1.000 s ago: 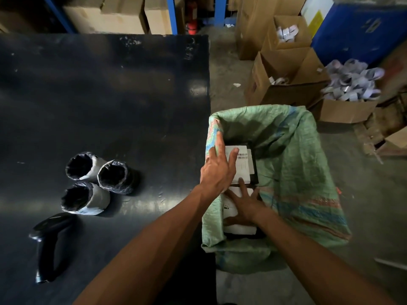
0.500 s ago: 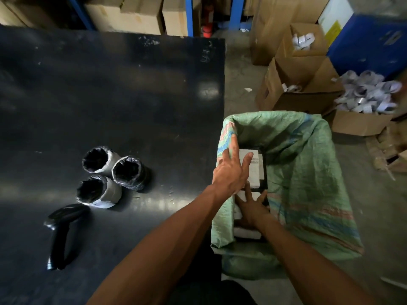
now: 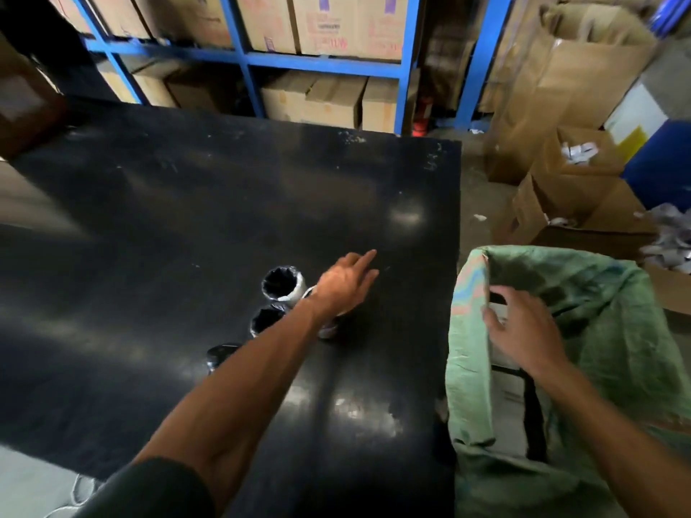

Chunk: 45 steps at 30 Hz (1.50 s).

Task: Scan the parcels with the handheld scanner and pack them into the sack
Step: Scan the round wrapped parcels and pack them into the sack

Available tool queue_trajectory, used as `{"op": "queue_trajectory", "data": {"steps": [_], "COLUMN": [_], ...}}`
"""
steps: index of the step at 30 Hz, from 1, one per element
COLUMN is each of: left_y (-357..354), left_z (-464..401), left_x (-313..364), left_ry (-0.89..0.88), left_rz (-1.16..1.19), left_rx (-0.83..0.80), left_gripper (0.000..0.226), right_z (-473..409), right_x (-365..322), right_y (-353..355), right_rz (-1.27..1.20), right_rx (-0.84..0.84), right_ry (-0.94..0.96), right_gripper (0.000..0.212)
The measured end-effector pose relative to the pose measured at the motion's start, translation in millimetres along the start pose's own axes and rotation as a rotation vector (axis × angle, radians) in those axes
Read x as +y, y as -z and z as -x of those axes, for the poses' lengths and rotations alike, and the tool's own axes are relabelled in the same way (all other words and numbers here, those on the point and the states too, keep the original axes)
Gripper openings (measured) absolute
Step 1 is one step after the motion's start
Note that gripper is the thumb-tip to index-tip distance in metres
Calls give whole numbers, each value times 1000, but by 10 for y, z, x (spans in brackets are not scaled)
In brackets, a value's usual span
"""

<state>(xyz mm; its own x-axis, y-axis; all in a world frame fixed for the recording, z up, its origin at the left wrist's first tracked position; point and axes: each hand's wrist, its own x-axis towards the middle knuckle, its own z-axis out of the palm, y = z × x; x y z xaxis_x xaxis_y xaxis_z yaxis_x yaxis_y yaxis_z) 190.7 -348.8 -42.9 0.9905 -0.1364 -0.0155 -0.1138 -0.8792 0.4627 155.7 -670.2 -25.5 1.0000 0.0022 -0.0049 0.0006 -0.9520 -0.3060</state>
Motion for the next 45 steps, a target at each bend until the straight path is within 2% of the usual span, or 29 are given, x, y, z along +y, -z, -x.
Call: {"op": "queue_trajectory", "data": {"steps": [3, 5, 8, 11, 14, 16, 20, 23, 26, 31, 34, 37, 41, 43, 45], "left_y": [447, 684, 857, 896, 922, 942, 900, 839, 811, 1144, 1404, 1628, 1772, 1787, 1780], "left_z": [119, 277, 526, 592, 546, 510, 484, 546, 583, 692, 769, 828, 961, 1017, 1074], "left_x": [-536, -803, -1073, -1267, -1443, -1523, -1611, -1629, -1703, -1968, -2211, -2476, -2738, -2847, -2941], "left_ry": [74, 73, -102, -356, -586, -698, -885, -862, -846, -485, -355, -212, -52, -8, 45], "left_rz": [-53, -92, -186, -422, -624, -709, -761, -720, -578, -51, 101, 207, 294, 328, 330], "left_rx": [6, -50, -239, -480, -610, -642, -557, -555, -537, -410, -309, -223, -7, 103, 144], "left_gripper": [51, 55, 64, 81, 97, 99, 97, 102, 102, 95, 90, 68, 66, 71, 78], "right_z": [103, 247, 513, 773, 1006, 1143, 1386, 1455, 1438, 1423, 1399, 1319, 1179, 1118, 1068], "right_x": [-651, -1128, -1826, -2474, -2993, -3281, -3743, -3970, -4067, -3945, -3803, -3697, -3710, -3865, -4064], "right_y": [-28, -137, -400, -773, -1160, -1380, -1735, -1943, -2041, -1887, -1705, -1463, -1158, -1004, -867], "right_rz": [-137, -244, -189, -84, -68, -50, -111, -261, -448, -599, -819, -1057, -1429, -1445, -1348], "right_rx": [16, -82, -368, -624, -803, -849, -877, -804, -693, -613, -527, -486, -506, -424, -289], "right_ry": [113, 201, 359, 469, 443, 385, 190, -21, -170, -265, -334, -373, -416, -373, -266], "right_gripper": [40, 36, 42, 60, 78, 89, 111, 113, 105, 72, 51, 47, 47, 34, 24]}}
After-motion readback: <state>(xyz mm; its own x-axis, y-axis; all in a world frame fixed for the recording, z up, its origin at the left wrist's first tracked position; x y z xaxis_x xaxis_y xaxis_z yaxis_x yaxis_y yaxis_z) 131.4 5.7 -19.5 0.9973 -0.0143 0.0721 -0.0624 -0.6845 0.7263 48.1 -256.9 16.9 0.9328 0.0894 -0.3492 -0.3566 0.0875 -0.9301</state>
